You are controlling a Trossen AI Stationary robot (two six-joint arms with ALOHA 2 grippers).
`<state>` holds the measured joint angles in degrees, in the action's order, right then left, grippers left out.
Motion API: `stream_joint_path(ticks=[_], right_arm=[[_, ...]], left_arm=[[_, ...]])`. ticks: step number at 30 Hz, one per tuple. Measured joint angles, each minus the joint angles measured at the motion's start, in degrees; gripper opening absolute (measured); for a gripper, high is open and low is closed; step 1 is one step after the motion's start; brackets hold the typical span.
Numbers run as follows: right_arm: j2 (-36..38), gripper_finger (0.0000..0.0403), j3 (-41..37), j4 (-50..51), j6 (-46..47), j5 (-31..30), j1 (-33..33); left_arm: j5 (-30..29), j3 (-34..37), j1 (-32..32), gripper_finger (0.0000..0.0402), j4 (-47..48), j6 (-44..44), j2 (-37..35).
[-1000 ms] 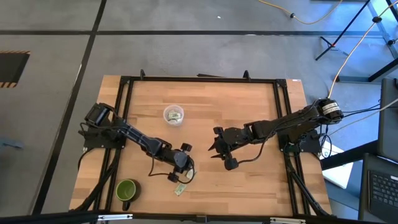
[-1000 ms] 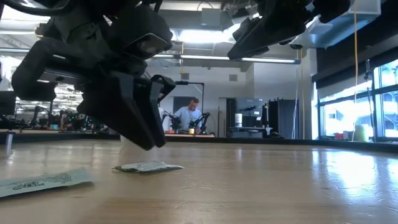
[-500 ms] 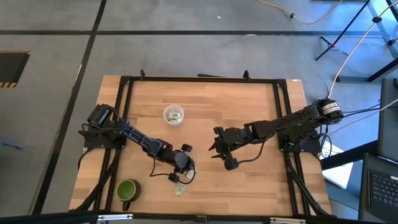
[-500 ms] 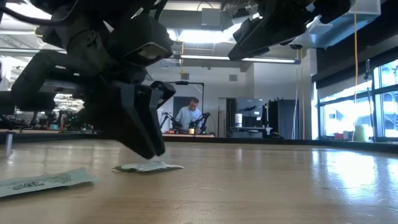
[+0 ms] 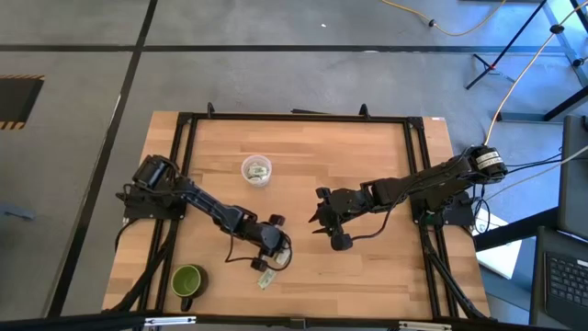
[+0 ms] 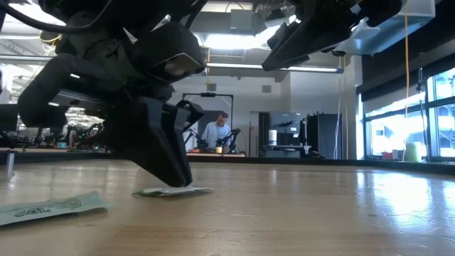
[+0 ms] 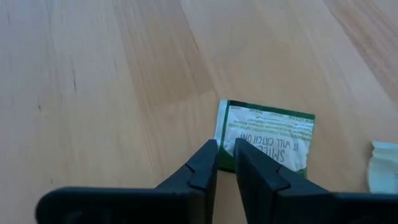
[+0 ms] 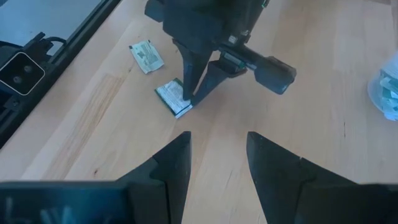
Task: Pick and place Stevia / Truvia into bins
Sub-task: Put the green stevia packet into the transparent container
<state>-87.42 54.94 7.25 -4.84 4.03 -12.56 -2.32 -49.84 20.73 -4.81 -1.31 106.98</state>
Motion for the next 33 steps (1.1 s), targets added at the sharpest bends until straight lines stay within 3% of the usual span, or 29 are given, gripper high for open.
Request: stream_joint_path(ticks=[5, 15, 27, 30, 33], right_arm=[[0.00, 0.0158, 0.00, 0.37, -0.02, 0.00, 0.00], [-0.02, 0.0158, 0.00, 1.31, -0.09, 0.00, 0.00], [-0.02, 0.0158, 0.00, 1.83, -0.13, 0.00, 0.00], [-0.02, 0.0158, 0.00, 2.11, -0.13, 0.00, 0.00], [-0.02, 0.0158, 0.00, 2.14, -0.13, 0.00, 0.00]], left_arm=[[0.98, 0.02, -0.31, 0.0034, 1.30, -2.99, 0.01], [2.77, 0.30, -1.02, 0.0003, 1.86, -0.84, -1.56], [3.67, 0.59, -1.40, 0.0001, 5.41, 1.03, -11.09], [-1.19, 0.46, -1.37, 0.0001, 8.44, 1.93, -16.10], [-15.99, 0.46, -1.38, 0.0002, 15.54, 1.97, -21.55]])
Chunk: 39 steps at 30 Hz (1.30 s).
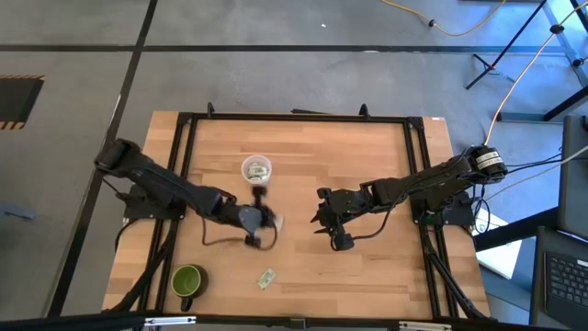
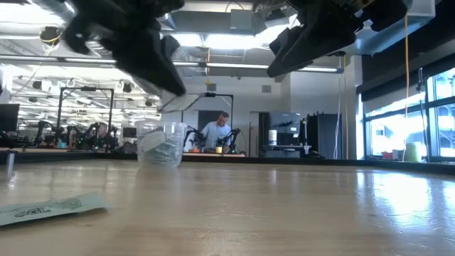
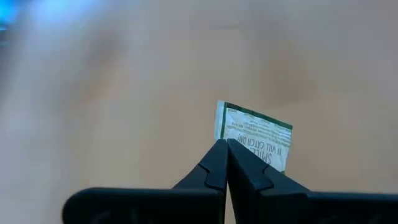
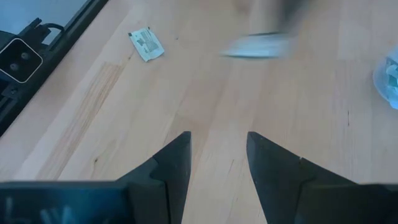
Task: Pick and place Stevia / Truvia into bins
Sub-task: Put the green stevia packet into the transparent container
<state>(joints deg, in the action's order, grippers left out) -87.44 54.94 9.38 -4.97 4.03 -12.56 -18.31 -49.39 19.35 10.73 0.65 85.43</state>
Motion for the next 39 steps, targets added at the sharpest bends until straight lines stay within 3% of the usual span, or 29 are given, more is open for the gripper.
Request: stream_joint_path(ticks=[4, 8, 16, 22, 39], right_arm=[[0.00, 0.0158, 0.00, 0.00, -0.24, 0.00, 0.00], [0.00, 0.0158, 0.00, -0.02, -0.26, 0.00, 0.00], [0.00, 0.0158, 0.00, -0.02, -1.33, 0.00, 0.00], [0.00, 0.0158, 0.00, 0.43, -1.36, 0.00, 0.00], [0.00, 0.0158, 0.00, 0.77, -1.33, 0.00, 0.00]], left_arm=[[-20.94, -0.02, -1.18, 0.0001, 9.53, -4.22, -6.52], [-29.00, -0.04, -4.94, 0.0002, 16.00, -10.32, -11.08], [-20.26, 2.41, -17.04, 0.0002, 19.07, -14.96, -12.46], [-13.85, 5.31, -21.72, 0.0002, 18.76, -14.42, -11.90], [-15.07, 6.84, -24.05, 0.0003, 17.80, -11.79, -8.53]])
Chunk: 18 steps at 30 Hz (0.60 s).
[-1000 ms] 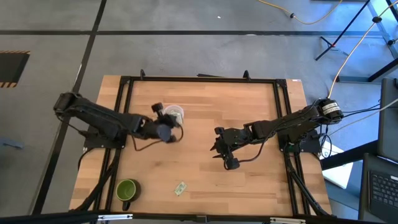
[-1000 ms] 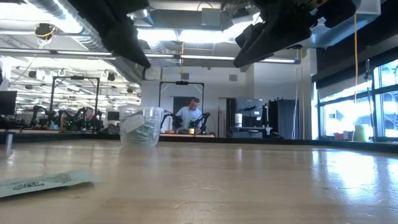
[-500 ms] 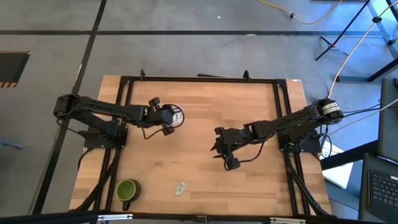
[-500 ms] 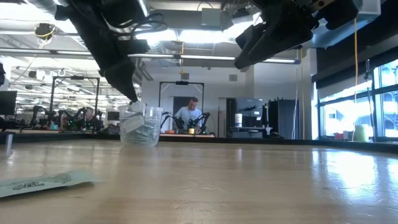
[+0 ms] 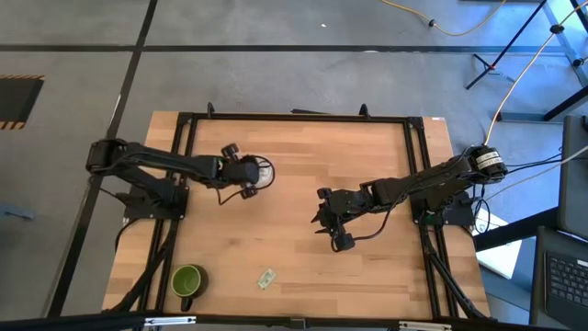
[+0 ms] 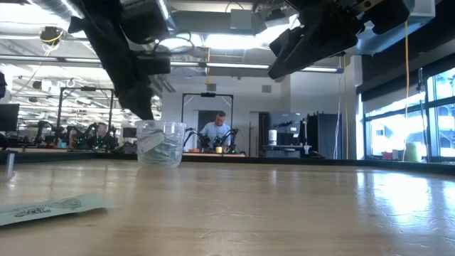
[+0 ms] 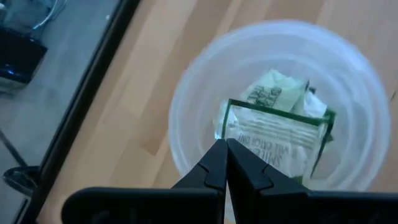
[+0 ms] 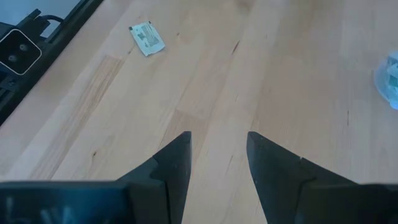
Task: Pick and place Stevia / Truvia into bins
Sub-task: Put the green stevia packet into the transparent container, then put the light green stevia packet into the transparent container
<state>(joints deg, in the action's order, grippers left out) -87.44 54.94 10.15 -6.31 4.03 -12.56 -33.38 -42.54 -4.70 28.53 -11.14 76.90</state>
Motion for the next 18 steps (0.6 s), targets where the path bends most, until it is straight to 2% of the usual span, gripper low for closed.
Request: stream_joint_path(ticks=[8, 18], right_arm=[[0.00, 0.0158, 0.00, 0.26, 0.00, 0.00, 0.01], [0.00, 0.0158, 0.00, 0.55, 0.09, 0.00, 0.01]], left_arm=[[-0.94, 0.00, -0.08, 0.0004, -0.70, 1.29, 3.81], [-1.98, -3.39, 0.79, 0.0004, -1.47, 5.17, -0.89]])
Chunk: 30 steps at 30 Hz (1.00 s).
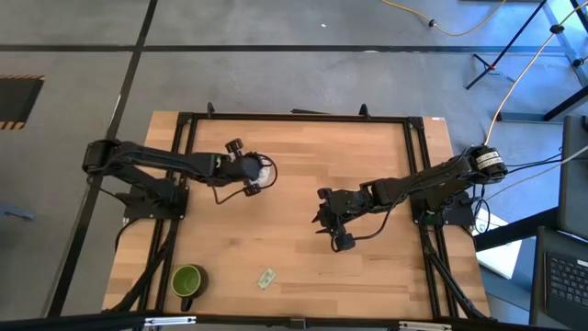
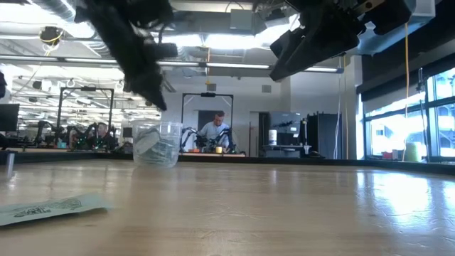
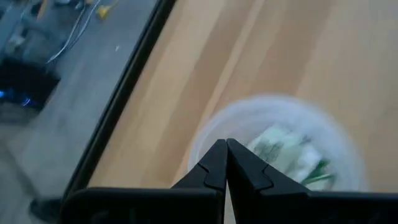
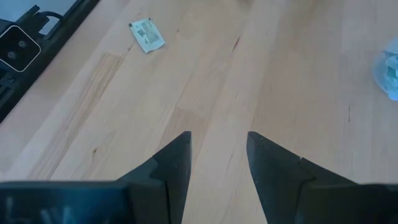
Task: Pick and place Stevia / Truvia into bins
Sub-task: Put the light green stevia packet into the transparent container
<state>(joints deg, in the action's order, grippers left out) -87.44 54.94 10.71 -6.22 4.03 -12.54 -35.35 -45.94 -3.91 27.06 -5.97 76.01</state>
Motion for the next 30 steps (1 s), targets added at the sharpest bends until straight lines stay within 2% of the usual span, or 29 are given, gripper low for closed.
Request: stream_joint_path(ticks=[3, 10, 13, 19, 22, 26, 30], right_arm=[[0.00, 0.0158, 0.00, 0.41, 0.05, 0.00, 0.01], [0.00, 0.0158, 0.00, 2.01, 0.03, 0.00, 0.01], [0.00, 0.0158, 0.00, 1.98, -0.04, 0.00, -0.01], [0.00, 0.0158, 0.00, 2.03, 0.07, 0.00, -0.01], [0.00, 0.0158, 0.00, 1.99, 0.19, 0.00, -0.01], [0.00, 0.0158, 0.00, 1.99, 1.46, 0.00, -0.01], [0.00, 0.0158, 0.00, 2.00, 1.65, 0.00, -0.01]], left_arm=[[6.62, -1.38, 0.65, 0.0006, -0.28, 2.06, -2.11], [34.67, -1.96, 6.01, 0.0059, -4.06, 2.66, -2.66], [40.00, -1.96, 11.50, 0.0081, -8.83, 4.82, -0.90], [38.56, -1.98, 22.01, 0.0099, -18.94, 4.60, 5.08], [34.76, -1.98, 26.33, 0.0094, -21.14, 4.35, 8.82], [29.98, -1.96, 29.93, 0.0084, -22.30, 0.48, 14.70], [29.44, -1.96, 31.46, 0.0084, -26.04, -2.23, 19.53]])
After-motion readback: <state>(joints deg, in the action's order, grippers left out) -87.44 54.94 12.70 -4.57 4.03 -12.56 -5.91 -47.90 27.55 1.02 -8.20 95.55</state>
